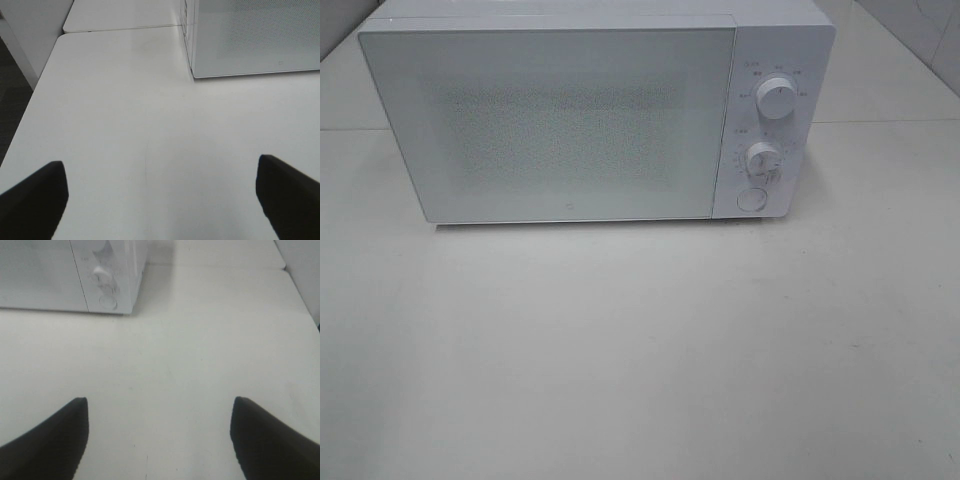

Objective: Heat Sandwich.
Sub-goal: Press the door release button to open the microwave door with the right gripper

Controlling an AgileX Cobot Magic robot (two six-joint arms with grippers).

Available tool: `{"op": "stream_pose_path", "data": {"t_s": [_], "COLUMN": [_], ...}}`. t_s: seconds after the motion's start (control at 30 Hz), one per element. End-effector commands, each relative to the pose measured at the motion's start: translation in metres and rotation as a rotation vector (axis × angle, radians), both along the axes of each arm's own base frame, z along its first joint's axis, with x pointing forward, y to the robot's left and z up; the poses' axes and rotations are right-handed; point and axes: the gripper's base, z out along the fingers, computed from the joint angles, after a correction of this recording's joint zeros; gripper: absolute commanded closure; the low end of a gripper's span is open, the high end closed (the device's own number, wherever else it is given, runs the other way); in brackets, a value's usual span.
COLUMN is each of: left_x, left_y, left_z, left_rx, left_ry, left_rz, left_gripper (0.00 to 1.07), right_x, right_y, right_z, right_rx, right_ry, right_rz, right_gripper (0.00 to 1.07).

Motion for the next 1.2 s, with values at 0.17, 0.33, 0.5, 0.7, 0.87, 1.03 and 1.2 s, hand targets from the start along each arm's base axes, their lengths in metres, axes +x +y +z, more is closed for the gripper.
{"op": "stream_pose_path", "data": {"t_s": [0.17, 0.33, 0.5, 0.7, 0.87, 1.03, 1.2], "left_x": [-0.003, -0.003, -0.003, -0.003, -0.003, -0.003, -0.003], "left_y": [0.000, 0.000, 0.000, 0.000, 0.000, 0.000, 0.000], "left_z": [0.001, 0.001, 0.001, 0.001, 0.001, 0.001, 0.001], "left_rx": [-0.007, -0.007, -0.007, -0.007, -0.007, -0.007, -0.007], "left_ry": [-0.032, -0.032, -0.032, -0.032, -0.032, -0.032, -0.032], "left_rz": [0.007, 0.007, 0.007, 0.007, 0.007, 0.007, 0.007], "left_gripper": [0.11, 0.11, 0.11, 0.11, 0.11, 0.11, 0.11], "right_x": [-0.004, -0.004, -0.004, -0.004, 0.003, 0.020, 0.042], "right_y": [-0.001, -0.001, -0.001, 0.000, 0.001, 0.004, 0.008], "right_z": [-0.003, -0.003, -0.003, 0.001, 0.010, 0.017, 0.026], "right_rx": [-0.022, -0.022, -0.022, -0.016, -0.012, -0.016, -0.014], "right_ry": [-0.012, -0.012, -0.011, -0.035, -0.052, -0.049, -0.085], "right_rz": [0.008, 0.008, 0.008, 0.012, 0.016, 0.021, 0.029], "right_gripper": [0.32, 0.32, 0.32, 0.32, 0.32, 0.32, 0.32]}}
